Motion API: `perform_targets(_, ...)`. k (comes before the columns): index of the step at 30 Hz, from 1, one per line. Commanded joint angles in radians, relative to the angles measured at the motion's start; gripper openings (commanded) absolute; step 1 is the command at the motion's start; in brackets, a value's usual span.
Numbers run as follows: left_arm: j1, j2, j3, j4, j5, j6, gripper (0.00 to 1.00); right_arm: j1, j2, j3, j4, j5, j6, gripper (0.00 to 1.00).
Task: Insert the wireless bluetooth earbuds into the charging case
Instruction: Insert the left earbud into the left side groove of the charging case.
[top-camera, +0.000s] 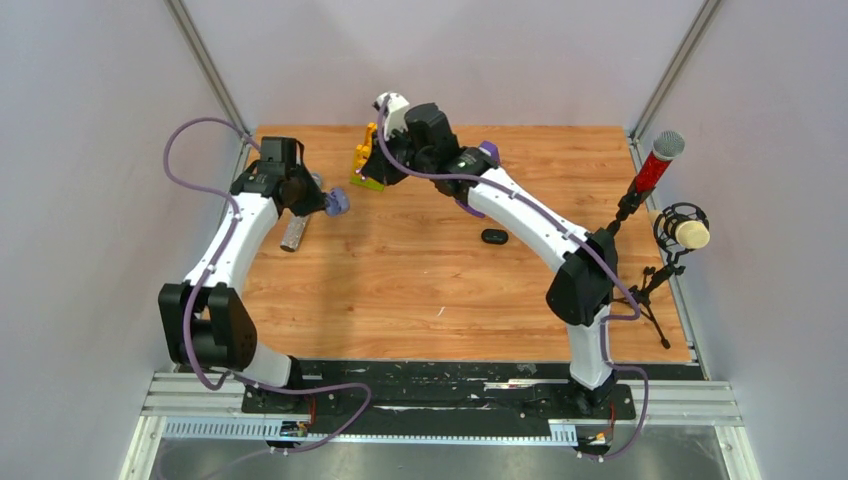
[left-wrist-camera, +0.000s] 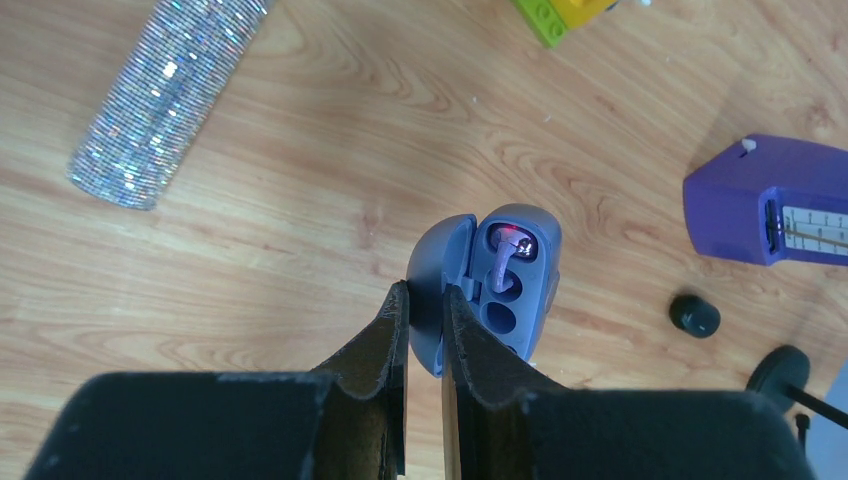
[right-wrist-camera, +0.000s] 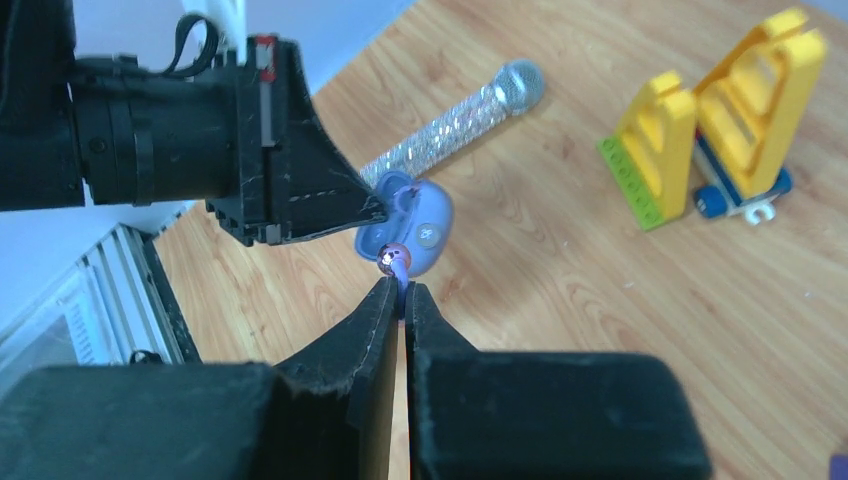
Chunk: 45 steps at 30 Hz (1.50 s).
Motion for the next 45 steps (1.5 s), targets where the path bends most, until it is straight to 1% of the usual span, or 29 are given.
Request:
perform_targets(1, -0.034, 0.035, 0.068, -0.001, 0.054, -0.082, 0.0, 0.044, 0.055, 0.055, -0.087, 0.11, -0.036, 0.0)
perform_targets(6, -0.067, 0.059, 0.077, -0.022, -0.021, -0.088, 0.0, 0.075, 0.098, 0.058, -0.102, 0.162, -0.023, 0.0)
perform_targets(10, -0.068, 0.064, 0.069, -0.024, -0.052, -0.088, 0.0, 0.091, 0.134, 0.071, -0.116, 0.167, -0.002, 0.0)
perform_targets(16, -0.068, 0.06, 0.048, -0.016, -0.066, -0.087, 0.0, 0.093, 0.168, 0.132, -0.141, 0.159, 0.031, 0.0)
perform_targets(24, -0.067, 0.053, 0.044, -0.013, -0.078, -0.082, 0.0, 0.121, 0.188, 0.169, -0.154, 0.123, 0.075, 0.0)
perform_targets(33, -0.066, 0.039, 0.035, -0.007, -0.073, -0.08, 0.0, 0.155, 0.254, 0.236, -0.175, 0.164, 0.097, 0.0)
perform_targets(40, -0.061, 0.035, 0.035, -0.009, -0.073, -0.078, 0.0, 0.158, 0.26, 0.247, -0.178, 0.218, 0.109, 0.0)
perform_targets(45, -0.06, 0.035, 0.031, -0.014, -0.08, -0.078, 0.0, 0.157, 0.261, 0.258, -0.179, 0.227, 0.111, 0.0)
